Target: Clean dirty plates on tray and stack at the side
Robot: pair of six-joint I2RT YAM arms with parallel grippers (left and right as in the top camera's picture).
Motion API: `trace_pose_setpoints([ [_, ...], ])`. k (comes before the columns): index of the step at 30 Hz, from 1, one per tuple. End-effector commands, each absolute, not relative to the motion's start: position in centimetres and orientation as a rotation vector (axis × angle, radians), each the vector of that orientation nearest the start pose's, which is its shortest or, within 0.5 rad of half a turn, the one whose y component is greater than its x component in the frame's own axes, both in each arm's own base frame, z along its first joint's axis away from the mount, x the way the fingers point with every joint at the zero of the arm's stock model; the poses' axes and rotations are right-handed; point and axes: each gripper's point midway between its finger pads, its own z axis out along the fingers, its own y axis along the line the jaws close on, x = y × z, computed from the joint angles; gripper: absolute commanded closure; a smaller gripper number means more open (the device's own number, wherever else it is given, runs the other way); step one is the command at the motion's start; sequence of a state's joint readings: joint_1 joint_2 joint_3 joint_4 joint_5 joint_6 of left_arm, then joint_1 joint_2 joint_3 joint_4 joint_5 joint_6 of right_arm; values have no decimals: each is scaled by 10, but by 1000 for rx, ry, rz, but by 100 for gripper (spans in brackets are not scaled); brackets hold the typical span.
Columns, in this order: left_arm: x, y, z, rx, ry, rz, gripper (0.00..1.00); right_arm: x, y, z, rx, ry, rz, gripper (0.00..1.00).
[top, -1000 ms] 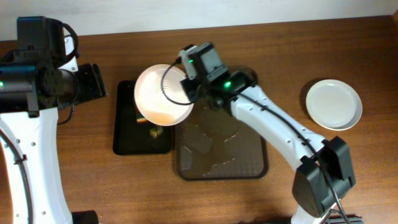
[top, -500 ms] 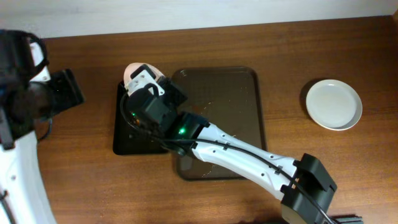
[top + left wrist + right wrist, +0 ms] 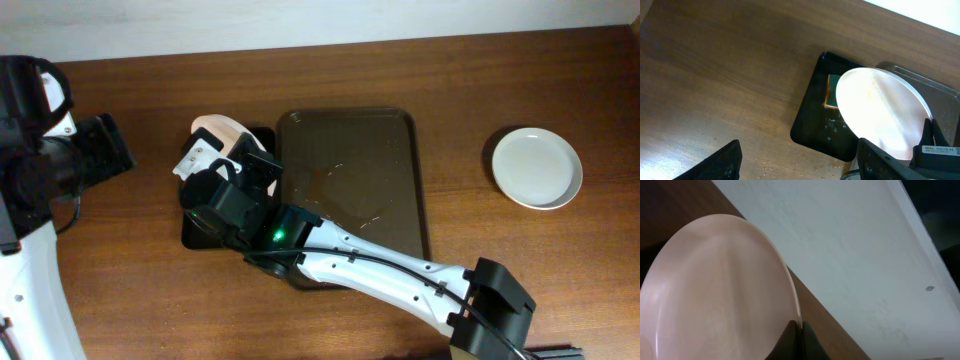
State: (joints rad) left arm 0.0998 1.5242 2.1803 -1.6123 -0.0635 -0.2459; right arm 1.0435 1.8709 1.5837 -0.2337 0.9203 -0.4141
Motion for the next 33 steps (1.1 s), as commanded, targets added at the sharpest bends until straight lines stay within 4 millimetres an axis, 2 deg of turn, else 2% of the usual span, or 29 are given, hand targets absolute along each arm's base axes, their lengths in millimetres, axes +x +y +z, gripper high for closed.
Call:
trace_pose_setpoints([
  [1, 302, 45, 375, -460, 2477, 41, 28, 373, 365, 271, -816, 1711, -573, 96],
  [4, 302, 45, 375, -460, 2477, 41, 28, 373, 365, 271, -810, 1713, -570, 96],
  [5, 302, 45, 375, -460, 2477, 40, 28, 374, 361, 272, -753, 1727, -559, 96],
  [8, 302, 45, 375, -461, 2477, 40, 28, 376, 340, 276, -522, 1779, -536, 96],
  [12, 302, 44, 375, -468, 2476, 27, 28, 379, 321, 272, -446, 1852, -475, 96],
  [14, 303, 44, 375, -475, 2472, 23, 27, 383, 314, 261, -469, 1955, -339, 96],
  [18, 306, 44, 378, -473, 2456, 21, 27, 396, 267, 248, -332, 2220, 13, 96],
  [20, 307, 44, 378, -472, 2450, 20, 26, 405, 233, 250, -237, 2313, 175, 96],
  [21, 308, 44, 379, -471, 2449, 18, 26, 412, 209, 251, -187, 2358, 260, 96],
  [22, 309, 44, 380, -470, 2442, 16, 26, 419, 172, 247, -79, 2413, 333, 96],
  [24, 310, 44, 380, -475, 2437, 13, 26, 425, 132, 238, 45, 2470, 369, 96],
  [25, 310, 44, 380, -478, 2436, 12, 26, 427, 99, 228, 162, 2514, 365, 96],
  [28, 311, 44, 381, -478, 2432, 12, 25, 419, 9, 195, 477, 2616, 318, 96],
  [30, 311, 44, 381, -478, 2433, 12, 25, 409, -44, 173, 673, 2638, 299, 96],
  [32, 311, 44, 381, -478, 2432, 12, 25, 401, -80, 159, 777, 2634, 324, 96],
  [33, 311, 44, 381, -478, 2432, 11, 25, 398, -88, 155, 739, 2642, 368, 96],
])
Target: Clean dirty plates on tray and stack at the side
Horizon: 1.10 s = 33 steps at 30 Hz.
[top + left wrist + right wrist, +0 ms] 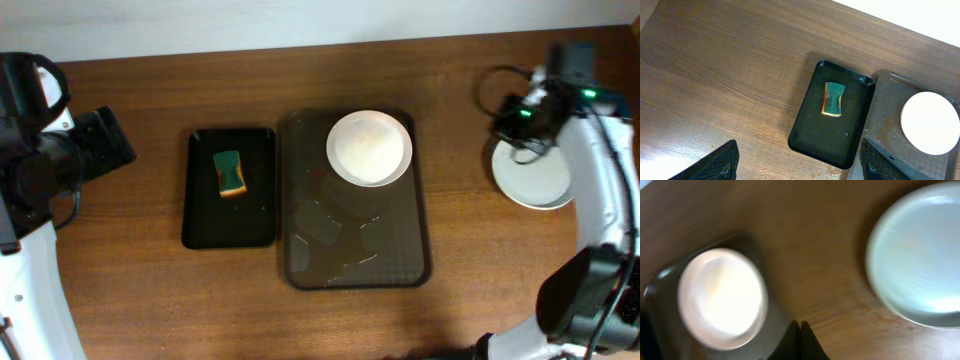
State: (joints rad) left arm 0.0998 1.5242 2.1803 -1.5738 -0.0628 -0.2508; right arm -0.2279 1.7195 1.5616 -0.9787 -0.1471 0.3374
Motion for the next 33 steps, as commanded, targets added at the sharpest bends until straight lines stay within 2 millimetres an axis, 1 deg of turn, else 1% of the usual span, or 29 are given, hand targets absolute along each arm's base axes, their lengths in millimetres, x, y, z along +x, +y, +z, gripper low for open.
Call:
trace_pose_setpoints([
  [1, 311, 43, 381, -476, 2435, 6, 24, 401, -70, 156, 567, 2636, 596, 94],
  [2, 311, 43, 381, -475, 2434, 3, 24, 402, -54, 159, 498, 2625, 699, 86],
  [3, 311, 43, 381, -475, 2434, 3, 24, 401, -40, 157, 433, 2632, 755, 77],
  [4, 311, 43, 381, -474, 2432, 3, 23, 398, -25, 149, 388, 2667, 759, 67],
  [5, 312, 43, 381, -474, 2430, 3, 23, 393, -9, 136, 343, 2726, 720, 59],
  [6, 312, 43, 381, -474, 2430, 3, 23, 387, 6, 122, 307, 2784, 661, 56],
  [7, 312, 43, 381, -474, 2431, 3, 23, 380, 21, 104, 334, 2850, 569, 55],
  [8, 311, 43, 381, -474, 2432, 3, 23, 375, 32, 90, 381, 2885, 495, 55],
  [10, 311, 43, 380, -475, 2435, 3, 23, 374, 50, 71, 473, 2879, 422, 53],
  [12, 311, 43, 381, -475, 2435, 3, 23, 387, 70, 58, 542, 2794, 446, 52],
  [14, 311, 43, 381, -475, 2435, 3, 22, 394, 75, 53, 612, 2746, 474, 53],
  [16, 311, 43, 381, -475, 2435, 3, 22, 402, 77, 46, 639, 2723, 486, 53],
  [18, 311, 43, 381, -475, 2435, 3, 23, 405, 77, 30, 706, 2732, 484, 53],
  [19, 311, 43, 381, -475, 2435, 3, 23, 406, 77, 18, 728, 2743, 482, 58],
  [21, 311, 43, 381, -475, 2435, 3, 23, 406, 77, 8, 764, 2753, 481, 61],
  [22, 311, 43, 381, -475, 2435, 3, 23, 404, 77, 1, 788, 2766, 475, 61],
  [23, 311, 43, 381, -475, 2435, 3, 23, 404, 77, -3, 791, 2773, 473, 74],
  [24, 311, 42, 380, -475, 2435, 2, 23, 404, 77, -4, 790, 2773, 472, 91],
  [25, 311, 41, 380, -471, 2436, -8, 23, 406, 77, -2, 785, 2764, 478, 96],
  [26, 311, 40, 380, -469, 2437, -15, 23, 409, 77, 4, 772, 2752, 482, 96],
  [28, 311, 40, 380, -469, 2437, -16, 23, 417, 75, 21, 674, 2722, 484, 96],
  [30, 311, 40, 380, -469, 2437, -16, 23, 425, 69, 51, 585, 2662, 487, 96],
  [31, 311, 40, 380, -469, 2437, -16, 22, 429, 60, 71, 537, 2615, 480, 96],
  [32, 311, 40, 381, -469, 2436, -16, 23, 432, 55, 84, 477, 2586, 466, 96],
  [33, 311, 40, 381, -469, 2437, -16, 23, 436, 47, 103, 372, 2543, 436, 96],
])
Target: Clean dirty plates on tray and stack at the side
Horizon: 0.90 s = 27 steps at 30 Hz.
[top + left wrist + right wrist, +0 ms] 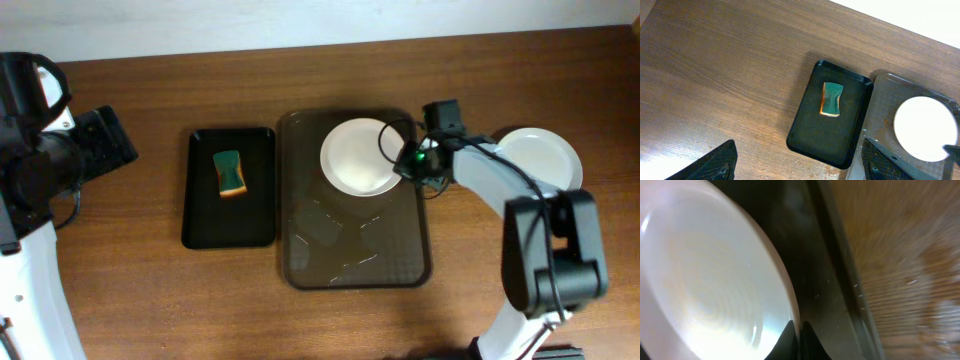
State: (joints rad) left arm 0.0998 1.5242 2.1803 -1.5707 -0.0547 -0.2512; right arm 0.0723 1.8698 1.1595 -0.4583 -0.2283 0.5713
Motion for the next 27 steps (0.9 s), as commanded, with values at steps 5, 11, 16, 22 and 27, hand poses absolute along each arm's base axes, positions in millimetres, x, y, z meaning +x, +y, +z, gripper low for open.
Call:
trace_pose_setpoints([
  [5, 311, 40, 380, -469, 2437, -15, 22, 434, 43, 180, -55, 2360, 222, 96],
  [11, 311, 40, 380, -469, 2438, -15, 22, 420, 165, 223, -487, 2133, 67, 96],
  [16, 310, 40, 379, -470, 2444, -14, 22, 403, 272, 220, -841, 1862, -229, 96],
  [22, 308, 40, 377, -472, 2456, -14, 23, 391, 297, 236, -703, 1757, -388, 96],
  [27, 310, 40, 379, -470, 2445, -15, 22, 408, 236, 250, -342, 1913, -217, 96],
])
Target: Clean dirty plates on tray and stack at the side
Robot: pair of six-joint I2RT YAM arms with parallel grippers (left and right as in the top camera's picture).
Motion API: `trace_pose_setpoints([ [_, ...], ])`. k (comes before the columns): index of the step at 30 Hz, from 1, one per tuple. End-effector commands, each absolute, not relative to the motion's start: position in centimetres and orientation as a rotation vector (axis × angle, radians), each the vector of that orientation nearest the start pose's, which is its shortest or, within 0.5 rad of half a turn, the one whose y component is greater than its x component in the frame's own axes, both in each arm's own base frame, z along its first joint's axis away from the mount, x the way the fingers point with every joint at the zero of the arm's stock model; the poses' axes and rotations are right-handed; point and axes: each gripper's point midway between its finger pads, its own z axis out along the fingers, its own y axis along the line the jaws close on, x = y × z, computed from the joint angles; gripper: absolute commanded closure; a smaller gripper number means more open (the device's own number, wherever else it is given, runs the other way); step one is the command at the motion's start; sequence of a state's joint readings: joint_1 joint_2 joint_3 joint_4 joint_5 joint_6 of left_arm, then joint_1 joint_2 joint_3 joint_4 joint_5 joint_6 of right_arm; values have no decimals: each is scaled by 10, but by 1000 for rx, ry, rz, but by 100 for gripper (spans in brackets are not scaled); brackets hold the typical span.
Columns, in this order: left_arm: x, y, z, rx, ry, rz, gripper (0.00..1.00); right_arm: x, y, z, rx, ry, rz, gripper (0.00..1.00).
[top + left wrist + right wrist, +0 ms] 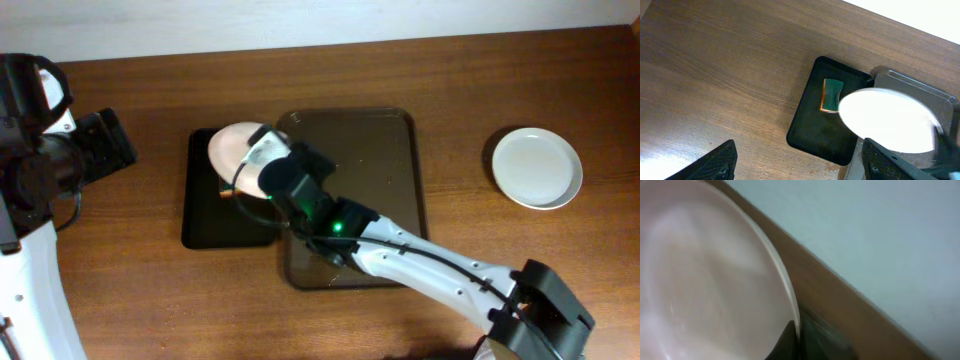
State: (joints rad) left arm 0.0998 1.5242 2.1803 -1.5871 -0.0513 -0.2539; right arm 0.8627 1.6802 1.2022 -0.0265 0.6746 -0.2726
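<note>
My right gripper (797, 330) is shut on the rim of a white plate (233, 148). It holds the plate tilted above the small black tray (205, 228), left of the brown tray (380, 200). The plate (705, 280) fills the right wrist view. A green sponge (830, 95) lies in the black tray (812, 135), half covered by the plate (887, 120) in the left wrist view and hidden in the overhead view. A second white plate (537, 167) sits on the table at the right. My left gripper (800, 170) hangs open, high over the table's left side.
The brown tray (920, 85) holds no plates and shows wet streaks. My right arm (400, 250) lies diagonally across its lower half. Bare wood table (120, 280) surrounds both trays.
The plate lay on the brown tray with my right gripper at its right rim. Now the gripper holds it tilted over the black tray and sponge. The left arm has not moved.
First my right gripper held a plate over the black tray, with the brown tray bare. Then a plate lay on the brown tray and the gripper was by the side plate. Then it was at the tray plate's rim, and now holds it over the black tray.
</note>
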Motion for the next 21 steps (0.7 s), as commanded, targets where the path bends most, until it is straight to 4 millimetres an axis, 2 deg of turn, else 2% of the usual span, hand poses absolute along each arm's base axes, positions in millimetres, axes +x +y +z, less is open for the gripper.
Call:
trace_pose_setpoints([
  [1, 310, 40, 379, -469, 2444, -15, 22, 413, 210, 247, -234, 1990, -119, 96],
  [6, 310, 39, 379, -468, 2445, -16, 21, 423, 98, 217, 180, 2282, 359, 96],
  [8, 310, 39, 379, -468, 2445, -17, 20, 425, 25, 205, 436, 2314, 504, 96],
  [10, 311, 38, 379, -462, 2447, -28, 19, 417, -33, 190, 697, 2306, 538, 96],
  [11, 312, 35, 379, -444, 2449, -46, 18, 408, -70, 178, 873, 2294, 525, 96],
  [12, 315, 25, 381, -350, 2453, -97, 19, 390, -115, 159, 1084, 2276, 493, 96],
  [13, 318, 15, 384, -261, 2448, -147, 18, 371, -150, 139, 1259, 2261, 467, 96],
  [16, 320, 13, 385, -228, 2441, -156, 18, 353, -183, 113, 1417, 2243, 428, 96],
  [18, 321, 13, 385, -227, 2439, -157, 18, 337, -213, 87, 1536, 2237, 307, 96],
  [21, 320, 9, 385, -181, 2444, -173, 18, 322, -237, 63, 1607, 2259, 146, 96],
])
